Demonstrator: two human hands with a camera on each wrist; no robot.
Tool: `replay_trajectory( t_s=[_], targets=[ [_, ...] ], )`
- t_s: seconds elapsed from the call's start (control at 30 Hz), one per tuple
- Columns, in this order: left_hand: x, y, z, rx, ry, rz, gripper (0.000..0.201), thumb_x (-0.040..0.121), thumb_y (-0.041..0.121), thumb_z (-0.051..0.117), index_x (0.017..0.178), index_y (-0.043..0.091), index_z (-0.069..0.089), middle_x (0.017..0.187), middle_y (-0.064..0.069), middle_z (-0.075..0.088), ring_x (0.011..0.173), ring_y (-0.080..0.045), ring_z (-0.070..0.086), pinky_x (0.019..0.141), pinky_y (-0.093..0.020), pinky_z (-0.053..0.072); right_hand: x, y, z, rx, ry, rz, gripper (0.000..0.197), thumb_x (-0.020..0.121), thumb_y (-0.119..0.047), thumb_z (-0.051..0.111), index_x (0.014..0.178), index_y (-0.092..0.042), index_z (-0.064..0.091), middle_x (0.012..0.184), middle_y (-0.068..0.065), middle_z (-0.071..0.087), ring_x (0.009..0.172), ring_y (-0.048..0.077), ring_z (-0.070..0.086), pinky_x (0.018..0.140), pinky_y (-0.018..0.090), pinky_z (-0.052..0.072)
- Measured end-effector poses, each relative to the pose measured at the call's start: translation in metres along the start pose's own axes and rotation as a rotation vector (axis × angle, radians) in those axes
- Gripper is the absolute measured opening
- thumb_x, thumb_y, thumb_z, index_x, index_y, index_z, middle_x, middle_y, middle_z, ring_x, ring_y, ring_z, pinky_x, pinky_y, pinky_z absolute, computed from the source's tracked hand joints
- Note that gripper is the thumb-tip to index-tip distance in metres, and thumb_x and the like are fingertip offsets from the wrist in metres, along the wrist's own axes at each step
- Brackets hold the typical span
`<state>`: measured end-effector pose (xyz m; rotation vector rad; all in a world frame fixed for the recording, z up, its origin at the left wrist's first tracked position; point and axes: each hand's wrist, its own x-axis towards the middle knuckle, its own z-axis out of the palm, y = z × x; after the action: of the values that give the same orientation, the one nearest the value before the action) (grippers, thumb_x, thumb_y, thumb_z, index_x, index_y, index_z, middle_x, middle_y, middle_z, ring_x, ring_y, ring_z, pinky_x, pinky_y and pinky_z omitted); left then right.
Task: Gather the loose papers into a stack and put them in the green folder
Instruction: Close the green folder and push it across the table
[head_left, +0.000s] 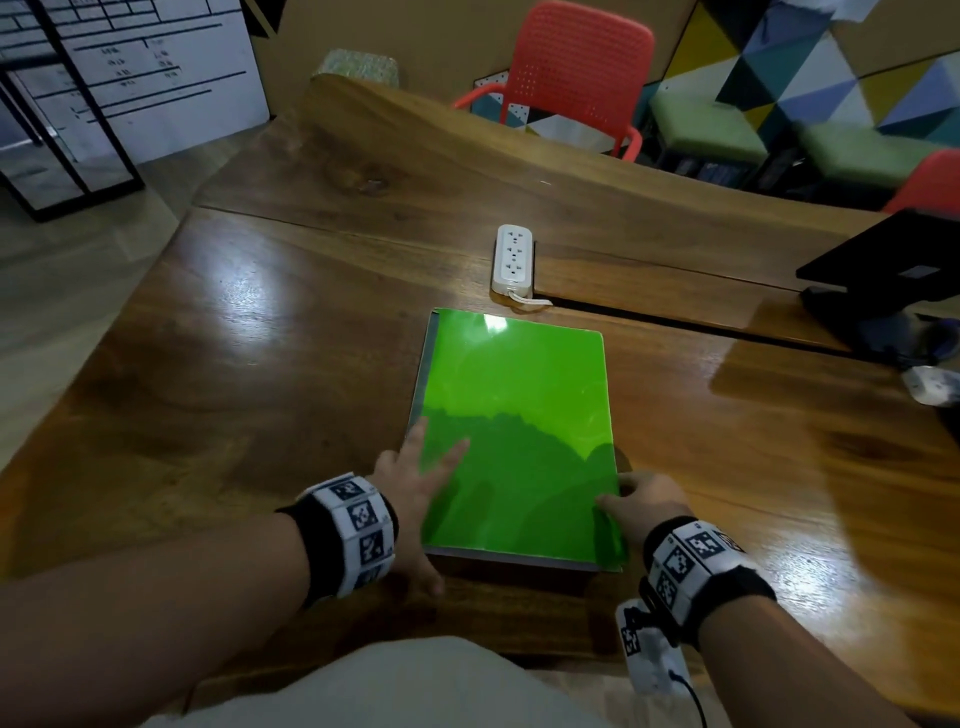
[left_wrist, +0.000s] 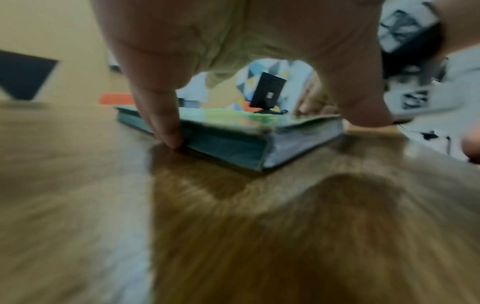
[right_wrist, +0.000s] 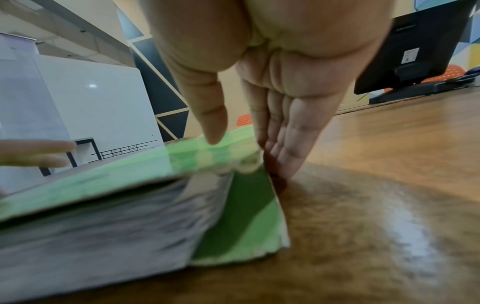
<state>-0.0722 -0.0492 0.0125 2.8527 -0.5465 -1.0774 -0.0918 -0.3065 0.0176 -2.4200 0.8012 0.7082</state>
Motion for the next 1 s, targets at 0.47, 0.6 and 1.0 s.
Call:
replay_trajectory(
  t_s=[0.47,0.6,1.0],
  targets=[
    [-0.002,0.006,-0.002,0.271,-0.047,0.127,0.073,0.086,0.047,0.052,0.146,0.037,0.012,0.159,-0.009,0.005,0.136,-0.041,0.03,0.108,-0.048,0.039,0.015,0.0,0.0,0.06,0.053,0.086,0.029,0.086,-0.024,0.063,0.11,-0.009,0.067,0.11,0.008,0.068,0.085,0.019,0.062,0.061,0.025,0.052],
    [-0.009,-0.019,-0.005,0.054,0.01,0.099,0.082,0.077,0.053,0.061,0.145,0.036,0.019,0.159,0.002,0.01,0.14,-0.031,0.025,0.113,-0.044,0.032,0.021,-0.015,0.002,0.088,0.069,0.124,0.023,0.087,-0.022,0.062,0.098,-0.004,0.07,0.098,0.01,0.069,0.082,0.021,0.062,0.071,0.031,0.056],
    [0.022,-0.048,-0.03,-0.615,0.14,-0.402,0.043,0.093,0.03,0.049,0.126,0.003,0.048,0.126,-0.016,0.057,0.112,-0.031,0.056,0.091,-0.035,0.045,0.013,-0.03,0.029,0.35,0.029,0.079,0.026,0.084,-0.008,0.058,0.108,-0.015,0.065,0.094,0.007,0.068,0.082,0.024,0.066,0.074,0.036,0.058]
  ],
)
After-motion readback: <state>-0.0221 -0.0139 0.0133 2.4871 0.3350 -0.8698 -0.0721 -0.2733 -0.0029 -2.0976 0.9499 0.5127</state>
